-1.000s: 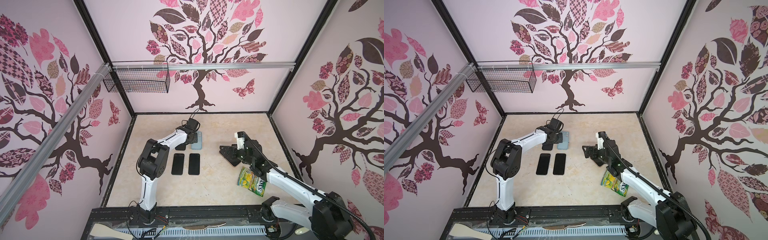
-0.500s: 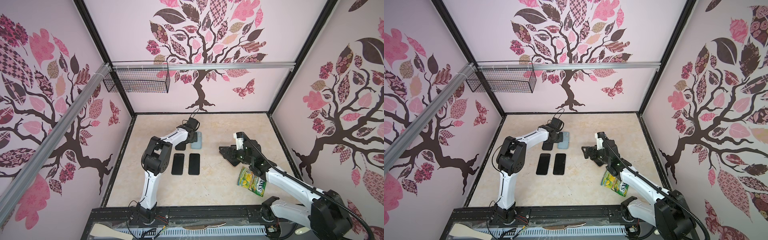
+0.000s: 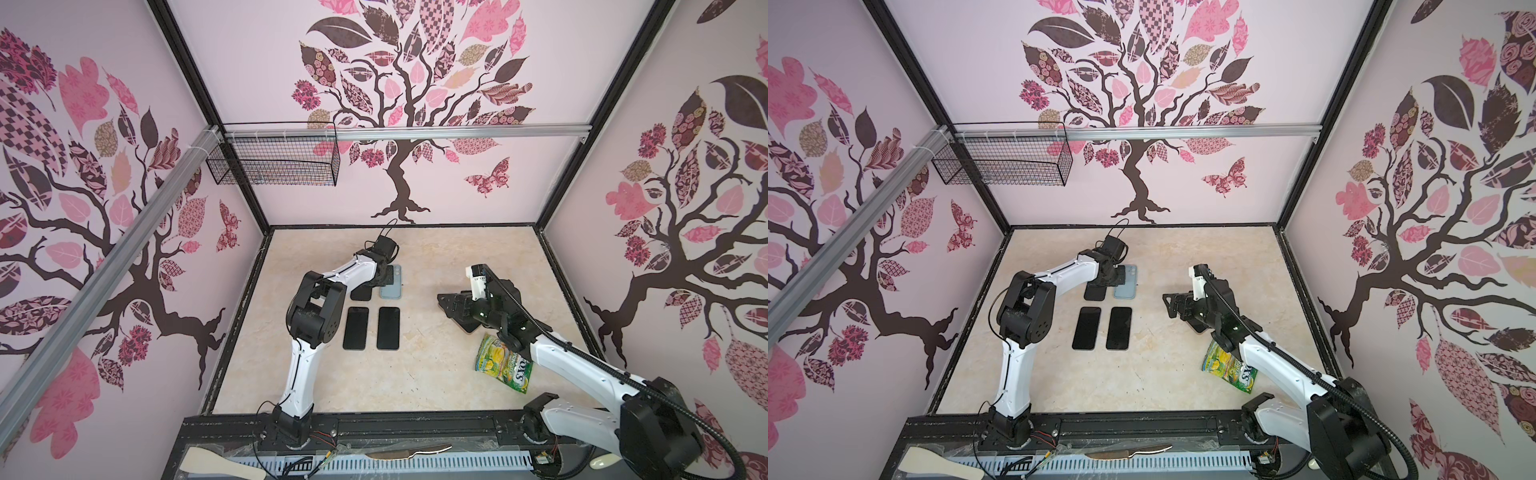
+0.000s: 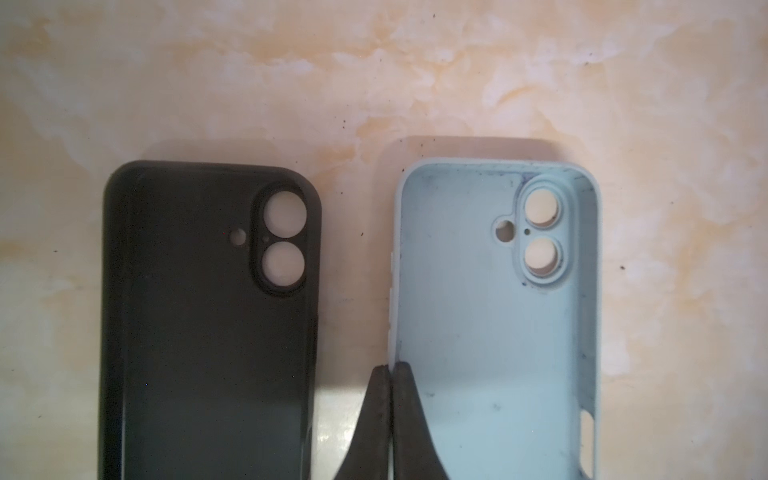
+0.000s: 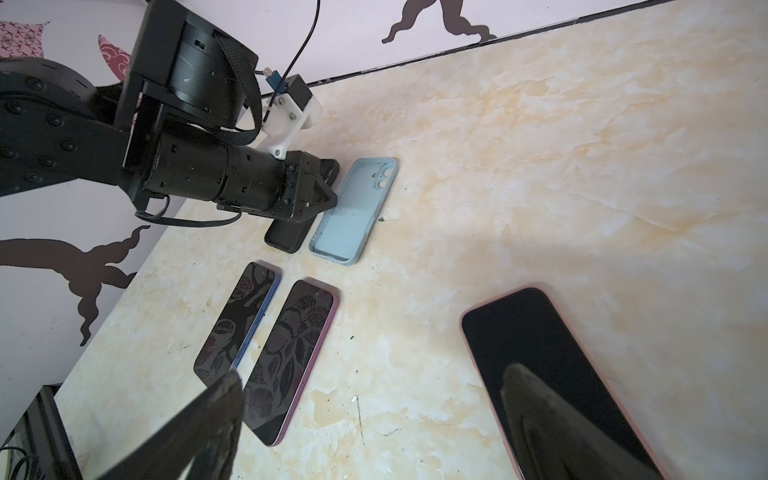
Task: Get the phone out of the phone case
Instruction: 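Lay the pale blue case beside the black case with the left gripper, then raise the left gripper away while the right reaches to the pink-edged phone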
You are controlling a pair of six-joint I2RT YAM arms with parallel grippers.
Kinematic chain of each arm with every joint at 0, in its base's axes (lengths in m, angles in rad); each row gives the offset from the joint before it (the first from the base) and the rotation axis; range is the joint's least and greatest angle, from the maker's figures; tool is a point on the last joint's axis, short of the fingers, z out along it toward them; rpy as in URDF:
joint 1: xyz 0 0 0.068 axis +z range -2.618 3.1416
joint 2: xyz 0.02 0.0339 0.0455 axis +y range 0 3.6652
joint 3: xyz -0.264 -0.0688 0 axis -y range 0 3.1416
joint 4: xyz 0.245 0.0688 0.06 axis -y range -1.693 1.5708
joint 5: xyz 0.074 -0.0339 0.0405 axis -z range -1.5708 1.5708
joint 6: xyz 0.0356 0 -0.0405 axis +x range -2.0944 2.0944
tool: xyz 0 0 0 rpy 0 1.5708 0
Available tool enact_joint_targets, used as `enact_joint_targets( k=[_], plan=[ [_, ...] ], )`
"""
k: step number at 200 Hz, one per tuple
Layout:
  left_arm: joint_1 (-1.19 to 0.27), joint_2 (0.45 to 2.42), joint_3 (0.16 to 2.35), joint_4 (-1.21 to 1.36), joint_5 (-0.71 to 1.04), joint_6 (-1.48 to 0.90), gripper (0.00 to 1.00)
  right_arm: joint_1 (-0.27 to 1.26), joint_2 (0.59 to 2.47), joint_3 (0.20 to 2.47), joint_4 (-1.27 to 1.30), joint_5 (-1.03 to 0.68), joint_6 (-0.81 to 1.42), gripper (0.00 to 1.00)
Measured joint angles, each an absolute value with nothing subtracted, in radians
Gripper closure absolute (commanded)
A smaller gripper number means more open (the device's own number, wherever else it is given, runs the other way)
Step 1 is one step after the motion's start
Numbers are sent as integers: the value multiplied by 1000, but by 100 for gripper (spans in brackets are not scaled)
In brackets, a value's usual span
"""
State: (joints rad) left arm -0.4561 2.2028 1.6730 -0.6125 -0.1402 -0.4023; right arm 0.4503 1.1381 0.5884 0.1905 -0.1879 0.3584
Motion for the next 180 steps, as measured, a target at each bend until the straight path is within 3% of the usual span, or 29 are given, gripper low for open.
enact_joint_targets(
  k=[28, 59, 110, 153, 180],
  plan=[
    [-456, 2204, 1678, -615, -140, -400, 89, 450, 1139, 588, 191, -187, 358, 1],
    [-456, 2204, 1681, -616, -134, -392, 75, 450, 1140, 596, 178, -182, 359, 1],
    [-456, 2158, 1681, -635, -114, -395, 71, 450, 1140, 641, 104, -136, 362, 1],
    [-474, 1931, 1655, -646, -84, -378, 70, 450, 1203, 683, -2, -77, 358, 0],
    [-482, 1718, 1536, -617, -65, -368, 55, 450, 1276, 710, -76, -40, 350, 1]
  ],
)
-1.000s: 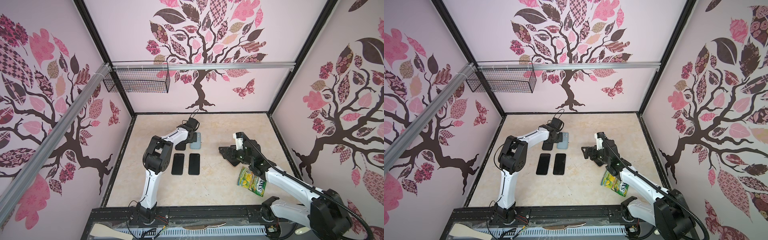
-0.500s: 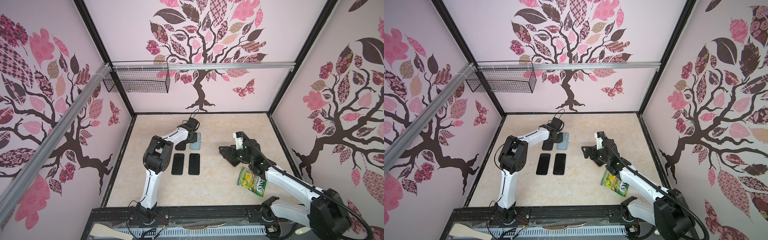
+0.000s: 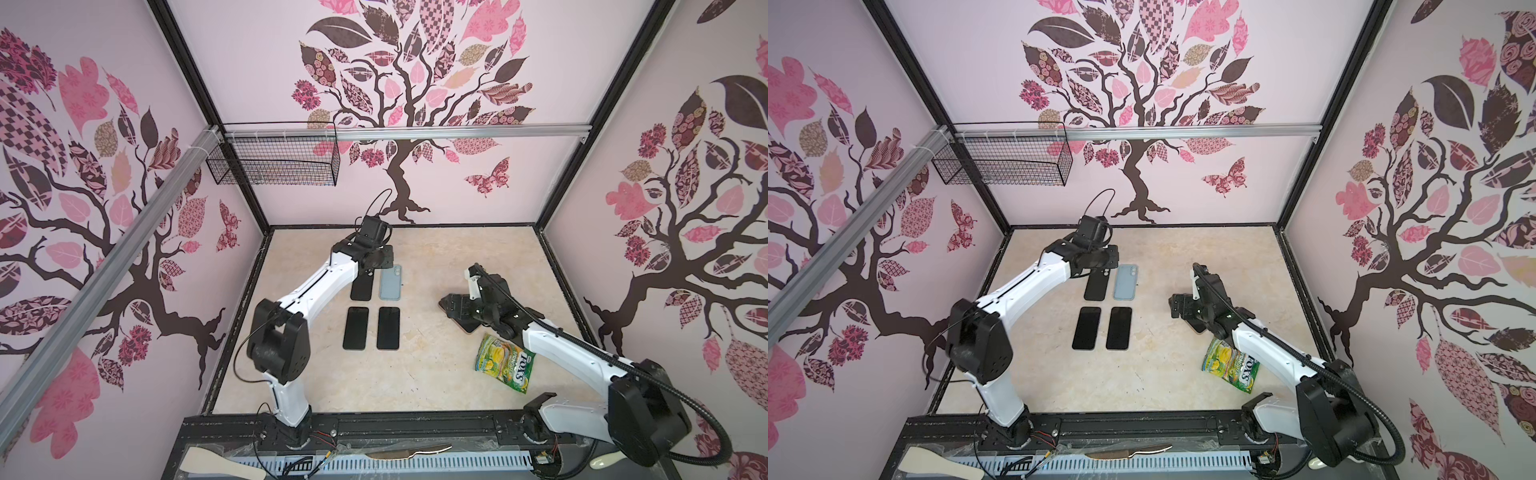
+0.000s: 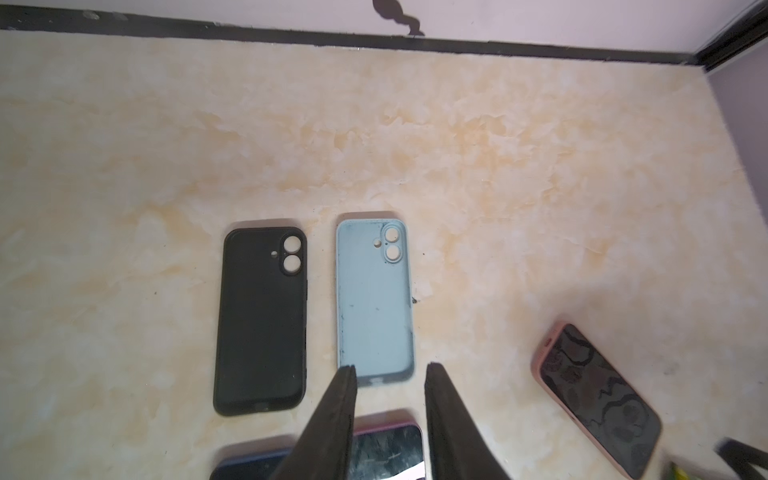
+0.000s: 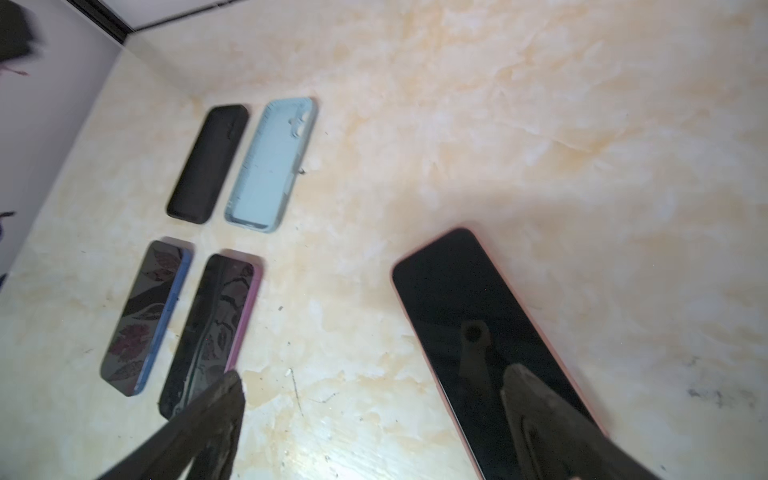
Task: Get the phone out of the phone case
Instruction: 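Raise the left gripper away while the right reaches to the pink-edged phone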
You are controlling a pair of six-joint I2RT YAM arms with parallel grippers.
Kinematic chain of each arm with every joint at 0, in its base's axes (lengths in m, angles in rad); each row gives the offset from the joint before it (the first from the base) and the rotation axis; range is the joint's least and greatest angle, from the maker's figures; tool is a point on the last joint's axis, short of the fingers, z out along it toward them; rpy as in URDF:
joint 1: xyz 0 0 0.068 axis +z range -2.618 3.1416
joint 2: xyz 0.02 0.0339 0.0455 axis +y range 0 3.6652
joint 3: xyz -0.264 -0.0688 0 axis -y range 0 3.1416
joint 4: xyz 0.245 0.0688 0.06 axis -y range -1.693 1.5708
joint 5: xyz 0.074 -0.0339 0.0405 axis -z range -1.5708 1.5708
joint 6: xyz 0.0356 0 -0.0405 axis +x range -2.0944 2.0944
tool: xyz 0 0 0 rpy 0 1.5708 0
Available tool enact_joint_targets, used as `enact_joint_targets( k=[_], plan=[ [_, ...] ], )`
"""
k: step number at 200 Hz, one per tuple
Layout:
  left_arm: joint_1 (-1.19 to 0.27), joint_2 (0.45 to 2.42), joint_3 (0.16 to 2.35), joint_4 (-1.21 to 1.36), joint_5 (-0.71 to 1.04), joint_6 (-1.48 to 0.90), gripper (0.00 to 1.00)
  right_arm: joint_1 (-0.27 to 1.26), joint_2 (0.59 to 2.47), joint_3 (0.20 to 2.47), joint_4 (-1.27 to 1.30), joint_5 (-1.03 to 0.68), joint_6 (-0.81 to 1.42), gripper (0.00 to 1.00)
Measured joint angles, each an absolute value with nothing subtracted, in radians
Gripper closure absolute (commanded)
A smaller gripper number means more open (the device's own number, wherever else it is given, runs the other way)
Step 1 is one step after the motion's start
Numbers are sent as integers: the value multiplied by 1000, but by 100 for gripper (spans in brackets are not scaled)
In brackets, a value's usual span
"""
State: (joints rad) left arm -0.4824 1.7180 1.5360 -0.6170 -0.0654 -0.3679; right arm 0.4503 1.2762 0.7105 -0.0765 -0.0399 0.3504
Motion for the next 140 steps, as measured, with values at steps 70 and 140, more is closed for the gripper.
enact_joint_targets(
  k=[70, 140],
  plan=[
    [-291, 1306, 1146, -519, 99, -433, 13, 437, 1471, 825, -163, 19, 294, 1],
    [-284, 1136, 1052, -573, 30, -471, 2, 385, 1619, 914, -202, 5, 260, 1]
  ],
)
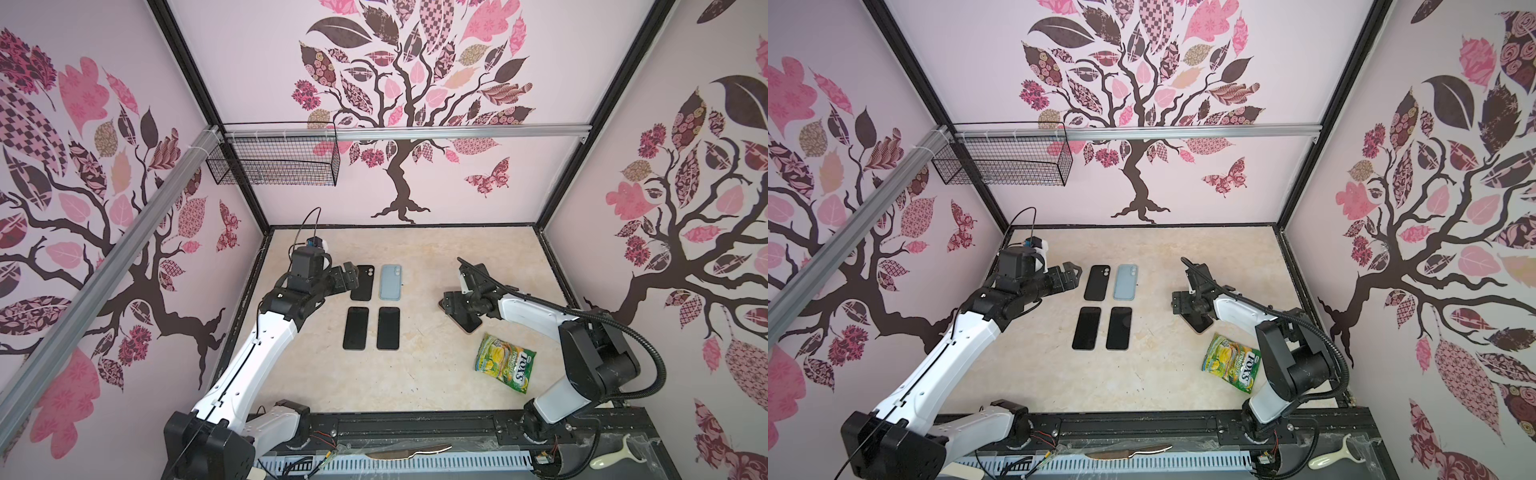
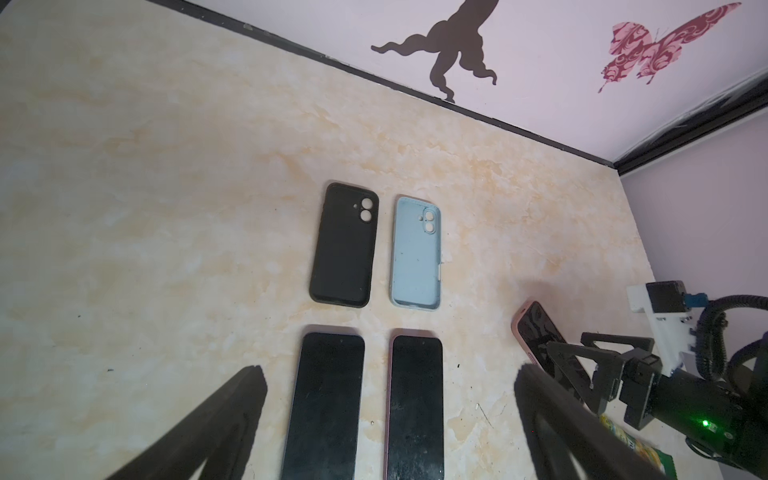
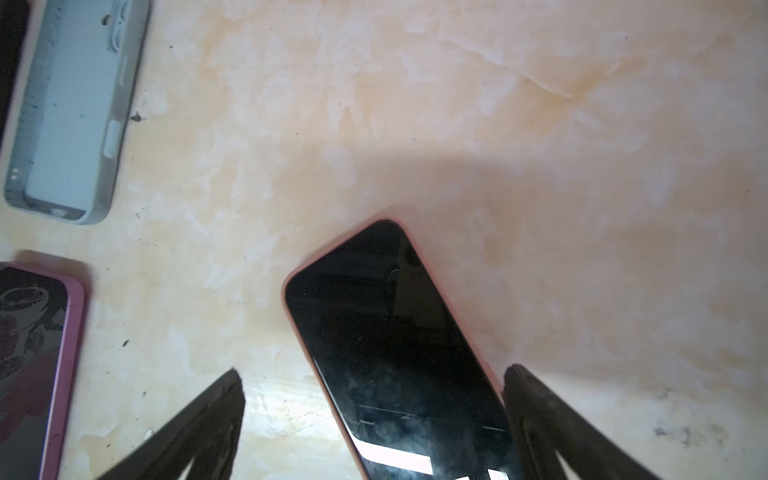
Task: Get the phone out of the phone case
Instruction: 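Raise the left gripper away while the right reaches to the pink-edged phone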
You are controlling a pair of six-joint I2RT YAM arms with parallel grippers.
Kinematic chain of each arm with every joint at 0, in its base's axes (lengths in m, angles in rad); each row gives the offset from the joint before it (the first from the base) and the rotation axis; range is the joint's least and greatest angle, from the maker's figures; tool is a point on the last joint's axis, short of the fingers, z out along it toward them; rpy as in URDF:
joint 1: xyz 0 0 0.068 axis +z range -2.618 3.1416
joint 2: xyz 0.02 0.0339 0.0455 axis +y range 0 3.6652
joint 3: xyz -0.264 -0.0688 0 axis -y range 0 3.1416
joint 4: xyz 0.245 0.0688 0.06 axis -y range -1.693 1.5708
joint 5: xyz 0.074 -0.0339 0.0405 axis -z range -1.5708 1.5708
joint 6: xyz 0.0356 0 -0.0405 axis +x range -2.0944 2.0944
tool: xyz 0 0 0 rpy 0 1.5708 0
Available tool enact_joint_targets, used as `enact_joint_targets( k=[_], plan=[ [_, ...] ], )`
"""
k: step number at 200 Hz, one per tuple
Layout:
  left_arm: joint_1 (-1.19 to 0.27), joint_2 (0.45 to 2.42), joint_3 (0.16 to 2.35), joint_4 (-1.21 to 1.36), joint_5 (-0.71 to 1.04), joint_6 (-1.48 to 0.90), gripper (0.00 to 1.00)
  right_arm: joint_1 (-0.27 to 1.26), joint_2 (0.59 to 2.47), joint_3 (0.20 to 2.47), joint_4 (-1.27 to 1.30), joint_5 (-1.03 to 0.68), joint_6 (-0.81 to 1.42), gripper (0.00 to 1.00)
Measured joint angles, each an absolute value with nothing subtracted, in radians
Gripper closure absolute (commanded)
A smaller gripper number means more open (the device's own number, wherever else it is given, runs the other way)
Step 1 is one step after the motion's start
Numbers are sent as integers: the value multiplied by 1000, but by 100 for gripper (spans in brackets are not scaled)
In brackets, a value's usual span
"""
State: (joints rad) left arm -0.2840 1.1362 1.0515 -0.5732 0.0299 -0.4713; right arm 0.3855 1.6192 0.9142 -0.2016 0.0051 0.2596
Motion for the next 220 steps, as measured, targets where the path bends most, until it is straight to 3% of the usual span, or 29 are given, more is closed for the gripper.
enact_joint_targets(
  k=[70, 220],
  plan=[
    [-284, 1012, 935, -566, 10, -516, 2, 323, 1683, 962, -230, -62, 242, 1],
    [-284, 1008, 933, -517, 186, -448, 2, 247, 1734, 983, -279, -204, 250, 1]
  ],
)
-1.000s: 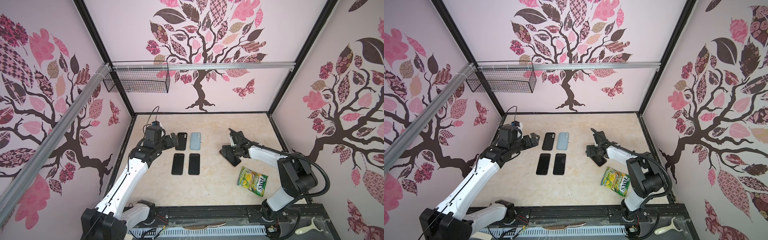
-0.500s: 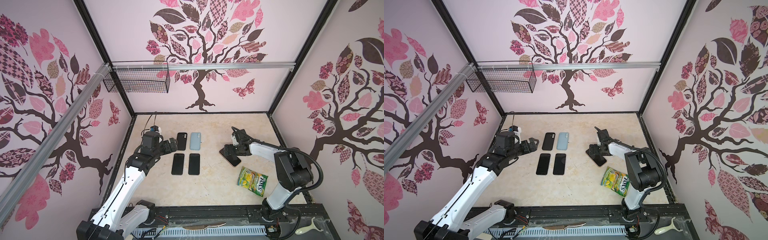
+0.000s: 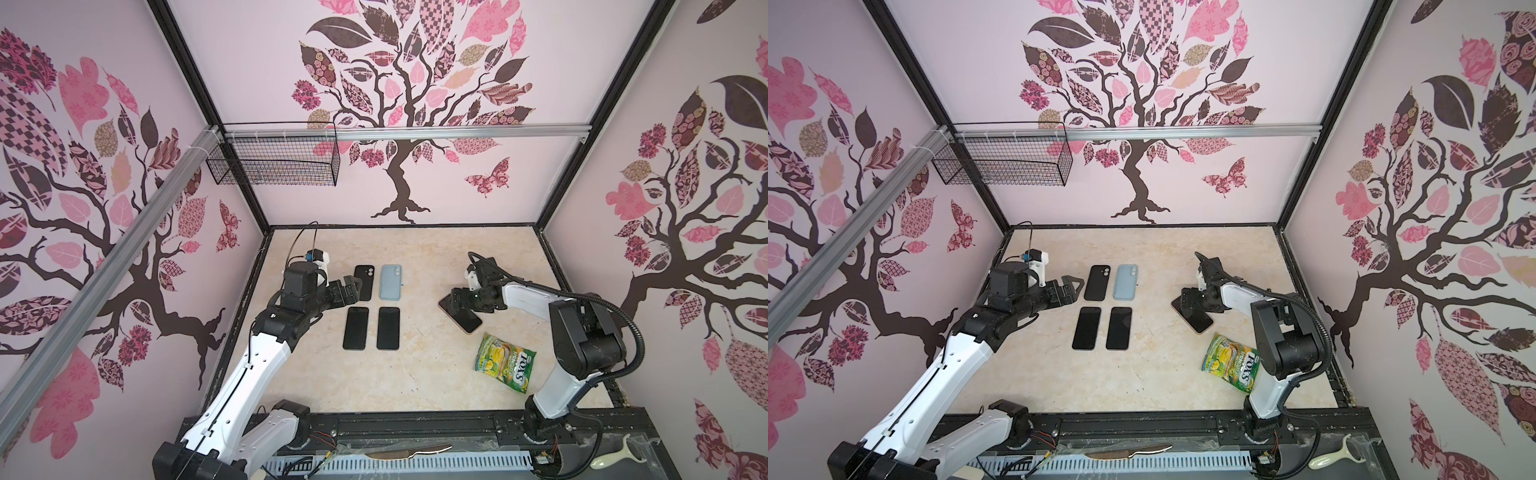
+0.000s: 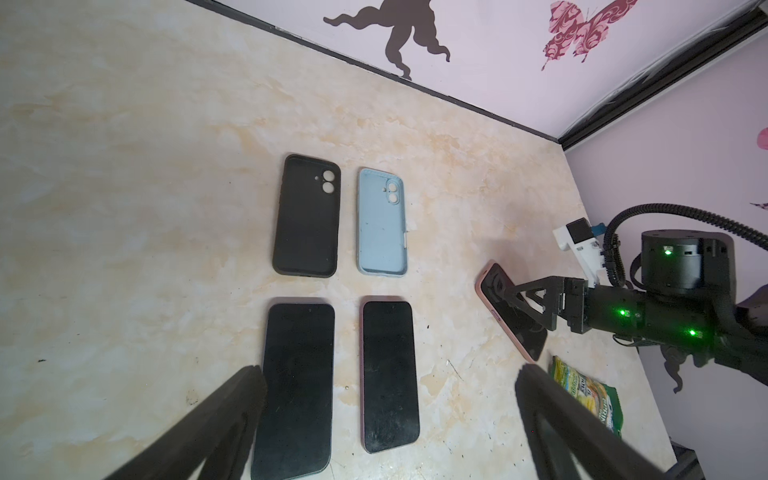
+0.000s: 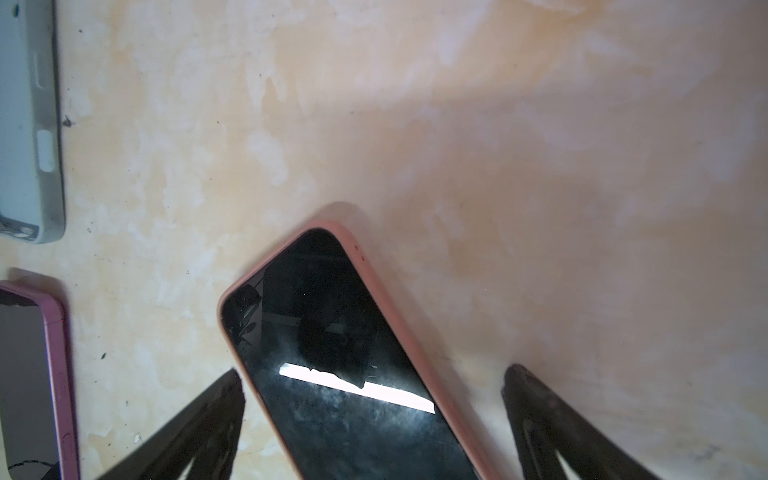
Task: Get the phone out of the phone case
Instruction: 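Grasp the pink-edged phone with the right gripper and lift it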
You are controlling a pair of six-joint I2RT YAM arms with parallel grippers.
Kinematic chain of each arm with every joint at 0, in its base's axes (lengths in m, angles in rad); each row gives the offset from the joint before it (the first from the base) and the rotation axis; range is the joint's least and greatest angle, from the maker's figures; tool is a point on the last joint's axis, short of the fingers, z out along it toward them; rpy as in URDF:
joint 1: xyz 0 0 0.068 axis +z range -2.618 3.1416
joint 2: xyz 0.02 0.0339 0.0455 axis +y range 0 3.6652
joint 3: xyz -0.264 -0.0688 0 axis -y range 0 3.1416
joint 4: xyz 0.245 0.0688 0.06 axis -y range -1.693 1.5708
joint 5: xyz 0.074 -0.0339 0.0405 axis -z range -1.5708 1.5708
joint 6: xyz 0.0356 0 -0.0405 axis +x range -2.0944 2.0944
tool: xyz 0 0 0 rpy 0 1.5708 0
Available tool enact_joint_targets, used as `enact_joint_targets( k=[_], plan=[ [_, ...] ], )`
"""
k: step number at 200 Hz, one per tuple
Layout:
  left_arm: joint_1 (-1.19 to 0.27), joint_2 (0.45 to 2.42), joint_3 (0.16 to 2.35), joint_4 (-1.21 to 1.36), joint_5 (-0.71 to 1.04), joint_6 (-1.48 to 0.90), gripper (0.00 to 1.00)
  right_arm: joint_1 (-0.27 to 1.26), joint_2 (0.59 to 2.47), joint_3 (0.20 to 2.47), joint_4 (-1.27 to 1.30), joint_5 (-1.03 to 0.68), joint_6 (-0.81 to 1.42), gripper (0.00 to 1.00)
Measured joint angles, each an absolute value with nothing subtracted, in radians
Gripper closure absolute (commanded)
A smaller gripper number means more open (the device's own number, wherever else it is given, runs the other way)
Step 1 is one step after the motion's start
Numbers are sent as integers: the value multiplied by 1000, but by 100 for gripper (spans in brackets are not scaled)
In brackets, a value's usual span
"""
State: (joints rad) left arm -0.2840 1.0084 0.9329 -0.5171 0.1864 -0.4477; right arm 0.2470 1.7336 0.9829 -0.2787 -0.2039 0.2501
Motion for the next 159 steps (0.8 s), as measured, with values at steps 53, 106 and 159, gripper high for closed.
enact_joint_targets(
  k=[53, 106, 159],
  plan=[
    [-284, 1009, 921, -496, 229, -448, 2, 254, 1724, 974, -284, -248, 249, 0],
    [-284, 1026, 913, -479, 255, -453, 2, 373, 1685, 941, -333, -183, 239, 0],
    [-284, 1037, 913, -472, 257, -471, 2, 488, 1720, 986, -399, -38, 239, 0]
  ],
)
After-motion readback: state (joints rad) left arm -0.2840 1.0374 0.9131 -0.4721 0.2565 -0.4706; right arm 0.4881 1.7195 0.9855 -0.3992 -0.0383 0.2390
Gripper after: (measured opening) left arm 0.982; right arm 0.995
